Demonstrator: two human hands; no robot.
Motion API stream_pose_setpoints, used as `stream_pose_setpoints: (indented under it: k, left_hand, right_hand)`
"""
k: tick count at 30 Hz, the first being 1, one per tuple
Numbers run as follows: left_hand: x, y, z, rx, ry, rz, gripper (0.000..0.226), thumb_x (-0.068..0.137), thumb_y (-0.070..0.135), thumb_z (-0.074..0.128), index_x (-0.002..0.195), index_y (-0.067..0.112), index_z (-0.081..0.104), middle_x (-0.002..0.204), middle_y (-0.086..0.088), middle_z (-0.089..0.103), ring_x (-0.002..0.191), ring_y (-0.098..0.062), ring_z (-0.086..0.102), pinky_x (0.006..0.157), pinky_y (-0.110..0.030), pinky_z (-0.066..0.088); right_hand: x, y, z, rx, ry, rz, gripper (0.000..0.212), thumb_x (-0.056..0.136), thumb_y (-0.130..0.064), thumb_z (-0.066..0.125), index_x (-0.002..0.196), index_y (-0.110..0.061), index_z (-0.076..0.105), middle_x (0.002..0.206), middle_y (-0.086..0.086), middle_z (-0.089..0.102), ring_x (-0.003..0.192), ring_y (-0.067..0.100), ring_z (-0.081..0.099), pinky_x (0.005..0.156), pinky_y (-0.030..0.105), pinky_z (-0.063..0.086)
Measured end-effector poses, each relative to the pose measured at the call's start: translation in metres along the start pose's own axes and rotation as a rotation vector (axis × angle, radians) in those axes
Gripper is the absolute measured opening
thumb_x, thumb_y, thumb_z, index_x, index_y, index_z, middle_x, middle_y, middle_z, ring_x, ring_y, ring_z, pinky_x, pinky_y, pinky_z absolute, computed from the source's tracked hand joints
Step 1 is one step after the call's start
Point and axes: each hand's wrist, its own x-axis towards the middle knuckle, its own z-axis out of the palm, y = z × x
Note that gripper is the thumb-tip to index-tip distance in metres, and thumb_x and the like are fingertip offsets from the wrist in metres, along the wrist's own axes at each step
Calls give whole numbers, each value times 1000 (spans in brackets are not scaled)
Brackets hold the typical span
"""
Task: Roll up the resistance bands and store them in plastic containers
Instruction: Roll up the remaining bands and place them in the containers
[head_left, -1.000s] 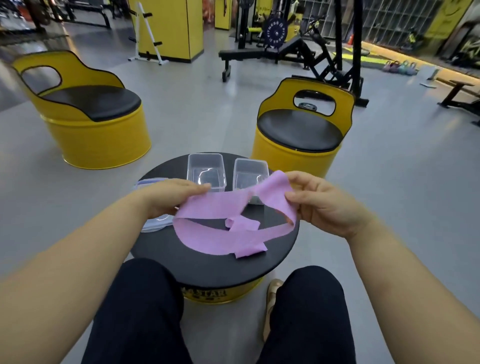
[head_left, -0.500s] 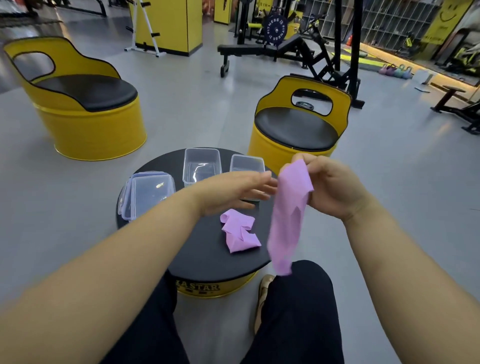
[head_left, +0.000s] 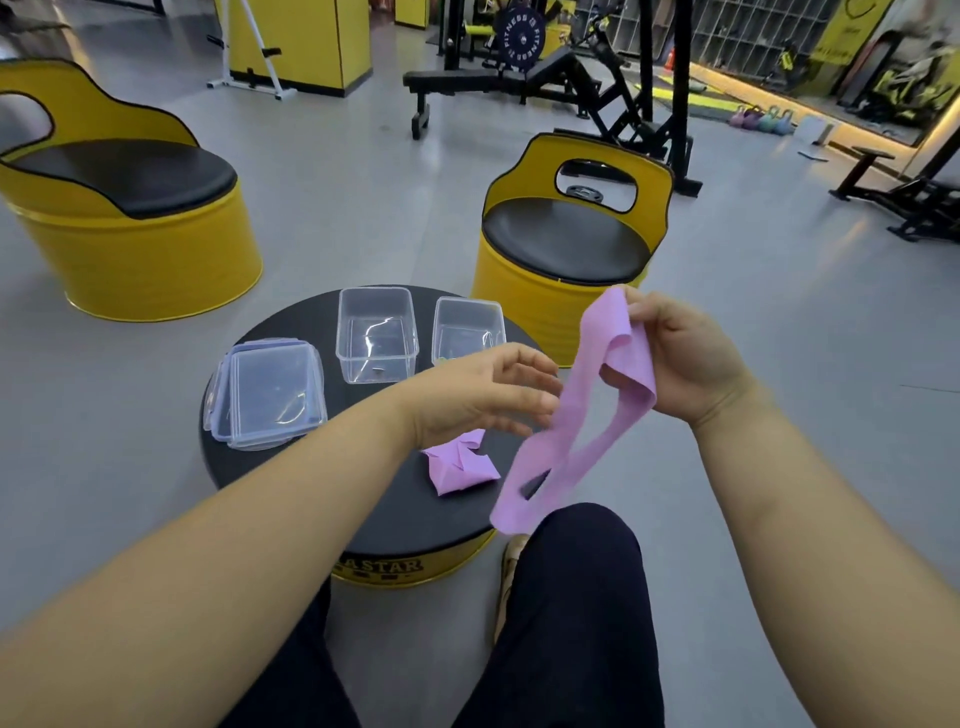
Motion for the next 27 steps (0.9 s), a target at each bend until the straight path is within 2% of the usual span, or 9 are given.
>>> stream_pose_setpoints:
  k: [3,7,10,13,16,19,21,24,27]
  left_hand:
    - [0,0,4,117,-16,-32,38,81,19,70,117,22,56,114,-1,63,83,-7,60,70,-19,45]
    - [-5,1,-4,202,100,-28,10,87,23,62,89,16,69,79,8,66,67,-2,56,67,-14,41]
    - [-10,4,-21,304,201,1,13,88,26,62,85,17,70,83,3,72,76,-8,64,79,-20,48]
    - [-18,17,-41,468,247,-6,14,86,31,66,87,19,72,83,-4,73,75,-12,65,78,-25,51]
    - [-27,36,-56,614,243,-32,14,79,39,69,85,26,72,82,-11,71,73,-17,61,78,-29,46]
    - [-28,57,-62,777,464,62,15,88,21,62,80,32,69,52,9,55,50,0,46,53,-9,36]
    - [-28,68,-59,858,594,165,20,90,13,56,89,28,70,45,9,46,43,-5,40,44,-10,31]
    - [-30,76,-59,821,740,319,30,91,8,50,90,33,67,60,-6,57,50,-8,38,45,-13,30]
    - [-34,86,-57,676,833,448,38,91,4,48,81,38,62,64,-14,55,53,-8,40,51,-18,32]
  right_hand:
    - [2,3,2,6,-31,17,19,70,-9,42,55,-10,54,55,6,53,50,16,55,49,23,50]
    - [2,1,-4,21,-14,-23,25,74,-9,39,56,-10,57,54,5,53,46,13,54,41,20,45]
    - [0,3,-19,-89,-77,-54,12,68,-26,66,64,-15,63,54,-2,54,44,6,50,37,15,36]
    - [-2,6,-34,-156,-138,-15,41,46,-35,88,77,-13,71,60,-2,60,47,6,53,42,15,42]
    - [-6,5,-39,-271,-133,4,48,42,-34,93,83,-15,76,71,2,70,59,10,65,53,18,51]
    - [-2,3,-33,-580,7,-10,21,61,-17,87,79,-18,76,75,-2,72,67,9,66,59,17,52]
    - [5,6,-30,-905,194,-129,12,72,-7,79,76,-15,72,68,-7,69,63,0,60,57,9,46]
    - [17,22,-40,-1282,320,-355,13,77,-11,76,77,-21,68,68,-13,62,58,-3,51,55,9,40]
    - [25,40,-53,-1347,418,-429,8,85,-15,68,79,-21,69,69,-16,61,63,2,52,56,9,38]
